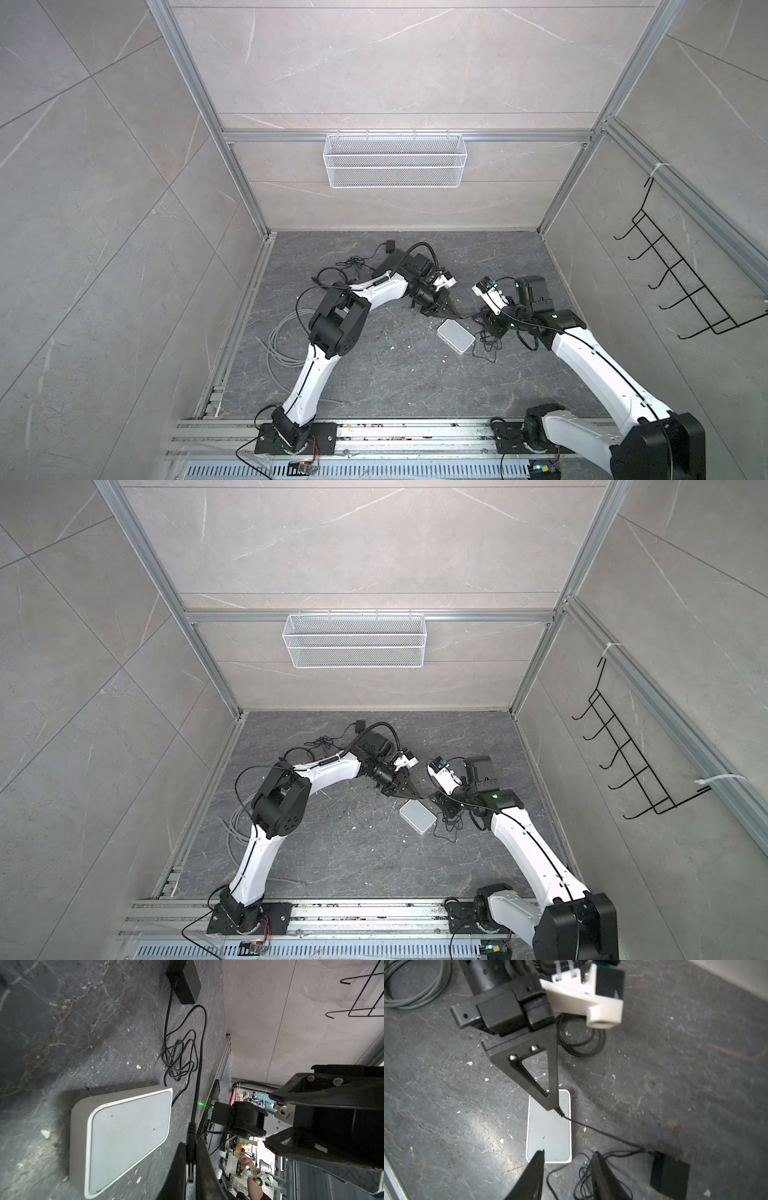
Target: Insert the plug into the switch port
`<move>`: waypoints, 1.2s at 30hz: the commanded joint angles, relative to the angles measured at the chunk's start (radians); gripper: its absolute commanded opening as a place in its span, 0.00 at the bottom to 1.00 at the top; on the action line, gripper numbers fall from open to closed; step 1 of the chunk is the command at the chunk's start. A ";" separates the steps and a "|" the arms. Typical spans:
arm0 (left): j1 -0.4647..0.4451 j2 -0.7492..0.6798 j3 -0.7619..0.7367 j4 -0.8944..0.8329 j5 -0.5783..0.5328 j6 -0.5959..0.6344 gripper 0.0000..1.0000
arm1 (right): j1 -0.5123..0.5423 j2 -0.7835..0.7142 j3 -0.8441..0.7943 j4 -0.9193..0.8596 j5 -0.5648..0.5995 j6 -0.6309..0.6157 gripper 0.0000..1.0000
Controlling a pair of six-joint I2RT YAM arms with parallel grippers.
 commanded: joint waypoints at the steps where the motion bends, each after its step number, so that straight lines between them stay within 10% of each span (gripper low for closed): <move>1: 0.000 -0.022 0.028 -0.017 0.042 0.028 0.05 | 0.021 0.058 -0.014 0.101 -0.077 -0.169 0.40; 29: 0.001 -0.067 -0.007 0.015 0.078 0.002 0.05 | 0.080 0.234 -0.031 0.168 -0.014 -0.325 0.36; 36: 0.001 -0.071 -0.013 0.019 0.082 0.000 0.05 | 0.086 0.243 -0.028 0.200 -0.010 -0.312 0.23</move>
